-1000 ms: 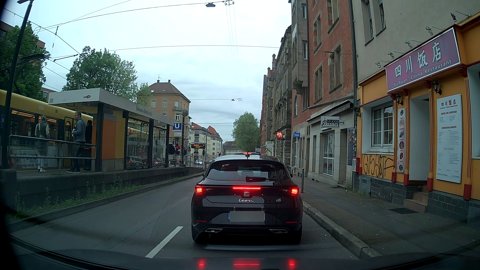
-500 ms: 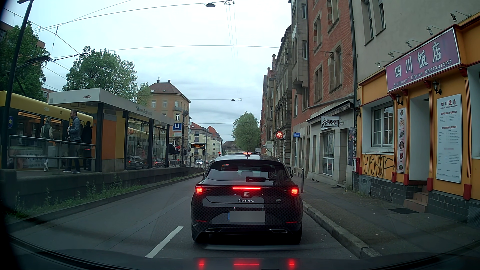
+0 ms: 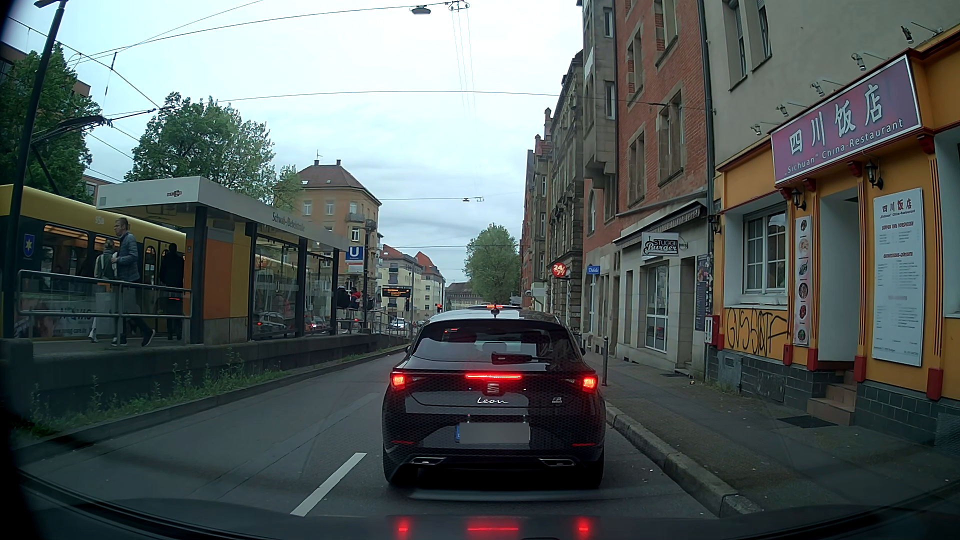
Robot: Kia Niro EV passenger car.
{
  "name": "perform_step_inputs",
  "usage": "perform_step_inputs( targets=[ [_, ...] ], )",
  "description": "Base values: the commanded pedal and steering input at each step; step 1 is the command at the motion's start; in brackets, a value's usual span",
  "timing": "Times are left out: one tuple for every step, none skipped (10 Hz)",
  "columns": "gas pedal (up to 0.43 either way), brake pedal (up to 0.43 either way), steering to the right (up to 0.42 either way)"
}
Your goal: Follow the waypoints while adhering to traffic rules and regulations
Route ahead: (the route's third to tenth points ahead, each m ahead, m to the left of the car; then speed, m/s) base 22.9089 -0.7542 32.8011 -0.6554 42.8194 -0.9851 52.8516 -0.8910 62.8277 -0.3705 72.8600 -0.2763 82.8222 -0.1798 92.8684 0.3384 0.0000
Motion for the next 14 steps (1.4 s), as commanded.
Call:
perform_step_inputs(
  targets=[
    [0.0,0.274,-0.035],
    [0.0,0.274,-0.035],
    [0.0,0.274,-0.035],
    [0.0,0.274,-0.035],
    [0.0,0.274,-0.035],
    [0.0,0.274,-0.035],
    [0.0,0.274,-0.035],
    [0.0,0.274,-0.035],
    [0.0,0.28,-0.035],
    [0.0,0.274,-0.035],
    [0.0,0.274,-0.035],
    [0.0,0.274,-0.035],
    [0.0,0.274,-0.035],
    [0.0,0.268,-0.035]
  ],
)
